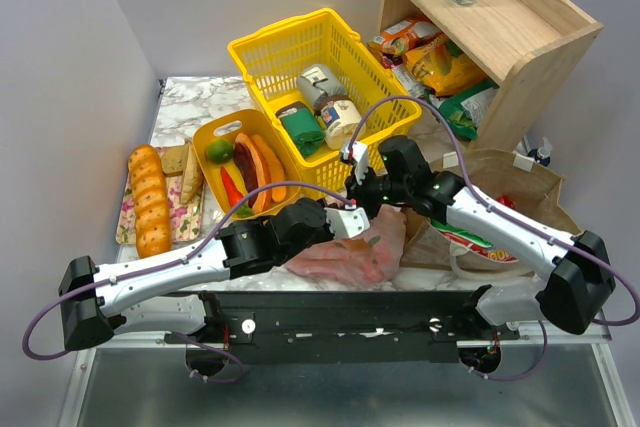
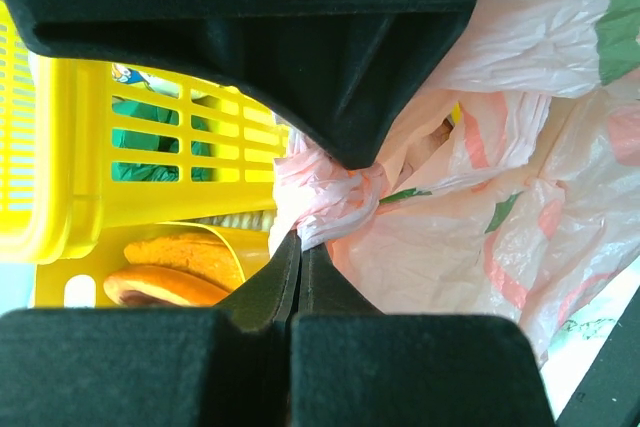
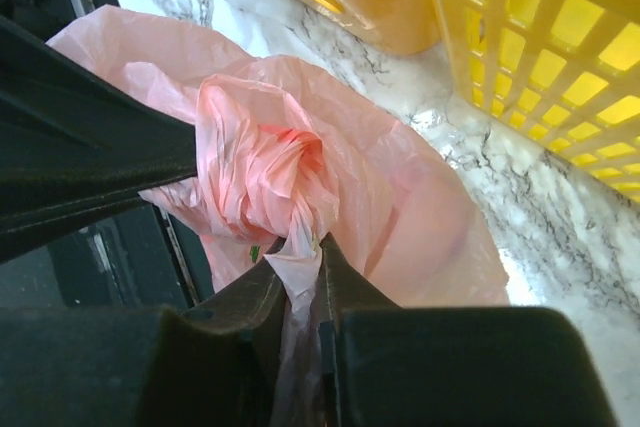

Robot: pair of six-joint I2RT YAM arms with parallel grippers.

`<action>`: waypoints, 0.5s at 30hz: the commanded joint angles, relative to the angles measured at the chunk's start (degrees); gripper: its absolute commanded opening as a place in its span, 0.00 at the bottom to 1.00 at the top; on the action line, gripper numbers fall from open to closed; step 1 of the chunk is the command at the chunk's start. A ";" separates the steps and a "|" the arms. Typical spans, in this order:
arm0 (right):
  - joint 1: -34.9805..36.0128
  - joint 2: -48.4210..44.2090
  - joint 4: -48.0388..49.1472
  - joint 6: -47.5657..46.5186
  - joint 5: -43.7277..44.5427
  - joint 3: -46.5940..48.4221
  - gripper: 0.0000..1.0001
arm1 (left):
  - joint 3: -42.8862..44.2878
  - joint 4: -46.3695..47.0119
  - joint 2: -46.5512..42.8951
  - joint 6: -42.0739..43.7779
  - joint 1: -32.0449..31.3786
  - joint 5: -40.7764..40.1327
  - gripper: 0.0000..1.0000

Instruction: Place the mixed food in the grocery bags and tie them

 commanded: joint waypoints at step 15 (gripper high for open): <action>0.83 -9.53 6.24 4.25 17.81 -7.21 0.01 | 1.40 2.34 4.00 -3.72 -0.26 -5.26 0.00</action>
